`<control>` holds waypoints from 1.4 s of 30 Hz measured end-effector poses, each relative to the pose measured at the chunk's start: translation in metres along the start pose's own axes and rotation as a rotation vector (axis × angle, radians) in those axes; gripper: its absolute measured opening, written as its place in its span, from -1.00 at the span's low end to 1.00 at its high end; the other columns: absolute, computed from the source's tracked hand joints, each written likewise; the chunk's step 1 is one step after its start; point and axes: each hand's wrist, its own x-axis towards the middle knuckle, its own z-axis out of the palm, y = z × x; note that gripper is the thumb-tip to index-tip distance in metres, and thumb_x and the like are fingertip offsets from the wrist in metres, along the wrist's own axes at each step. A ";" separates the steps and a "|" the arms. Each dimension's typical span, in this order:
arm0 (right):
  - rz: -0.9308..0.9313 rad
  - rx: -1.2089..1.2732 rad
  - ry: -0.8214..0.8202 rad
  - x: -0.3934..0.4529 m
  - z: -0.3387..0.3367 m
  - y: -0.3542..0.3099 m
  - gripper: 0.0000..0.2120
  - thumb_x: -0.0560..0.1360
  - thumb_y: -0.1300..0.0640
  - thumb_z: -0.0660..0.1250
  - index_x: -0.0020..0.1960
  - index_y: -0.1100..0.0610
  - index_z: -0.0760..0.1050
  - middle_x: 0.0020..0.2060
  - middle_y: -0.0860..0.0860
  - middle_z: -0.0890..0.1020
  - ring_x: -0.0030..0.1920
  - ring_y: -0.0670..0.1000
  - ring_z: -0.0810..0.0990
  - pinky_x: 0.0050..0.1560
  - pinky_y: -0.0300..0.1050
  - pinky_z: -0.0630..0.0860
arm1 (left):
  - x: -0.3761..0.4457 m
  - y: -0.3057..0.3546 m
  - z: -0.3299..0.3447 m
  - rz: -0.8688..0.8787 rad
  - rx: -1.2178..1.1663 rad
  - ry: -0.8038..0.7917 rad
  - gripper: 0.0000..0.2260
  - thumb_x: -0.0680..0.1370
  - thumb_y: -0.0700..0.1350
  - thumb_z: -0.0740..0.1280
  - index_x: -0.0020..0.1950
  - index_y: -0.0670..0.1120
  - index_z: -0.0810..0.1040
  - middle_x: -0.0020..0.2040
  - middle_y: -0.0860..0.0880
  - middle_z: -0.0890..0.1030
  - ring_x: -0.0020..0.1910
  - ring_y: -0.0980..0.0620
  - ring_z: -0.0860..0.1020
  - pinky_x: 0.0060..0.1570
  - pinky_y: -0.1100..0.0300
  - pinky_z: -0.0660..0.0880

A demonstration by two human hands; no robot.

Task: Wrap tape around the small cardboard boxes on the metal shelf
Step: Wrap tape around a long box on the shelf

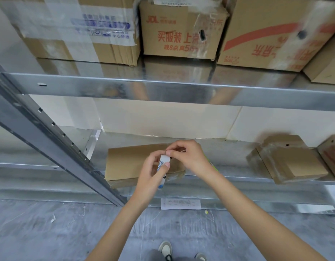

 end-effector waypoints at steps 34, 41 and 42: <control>0.313 0.653 0.358 -0.021 0.045 0.004 -0.95 0.45 0.35 0.40 -0.17 0.29 0.55 -0.42 0.06 0.55 -0.45 -0.07 0.46 -0.36 -0.27 0.46 | 0.005 -0.007 0.013 -0.013 -0.084 0.125 -0.78 0.57 -0.37 0.29 0.08 -0.13 0.65 -0.09 -0.02 0.72 -0.01 0.08 0.67 -0.05 0.29 0.56; 0.390 0.899 0.342 -0.023 0.050 0.004 -0.57 0.44 0.37 0.43 0.23 0.22 0.35 -0.06 0.15 0.54 -0.24 0.01 0.50 -0.16 -0.23 0.52 | 0.004 -0.016 0.008 0.028 0.012 0.179 -0.85 0.56 -0.26 0.35 -0.06 -0.03 0.65 -0.17 -0.14 0.66 -0.09 -0.19 0.62 0.00 -0.14 0.54; 0.425 0.970 0.313 -0.023 0.047 0.007 -0.43 0.43 0.38 0.44 0.31 0.15 0.25 0.04 0.21 0.53 -0.20 0.03 0.53 -0.07 -0.17 0.53 | 0.003 -0.017 0.006 0.040 0.016 0.176 -0.89 0.56 -0.25 0.37 -0.07 -0.07 0.65 -0.14 -0.16 0.63 -0.07 -0.21 0.60 0.01 -0.16 0.53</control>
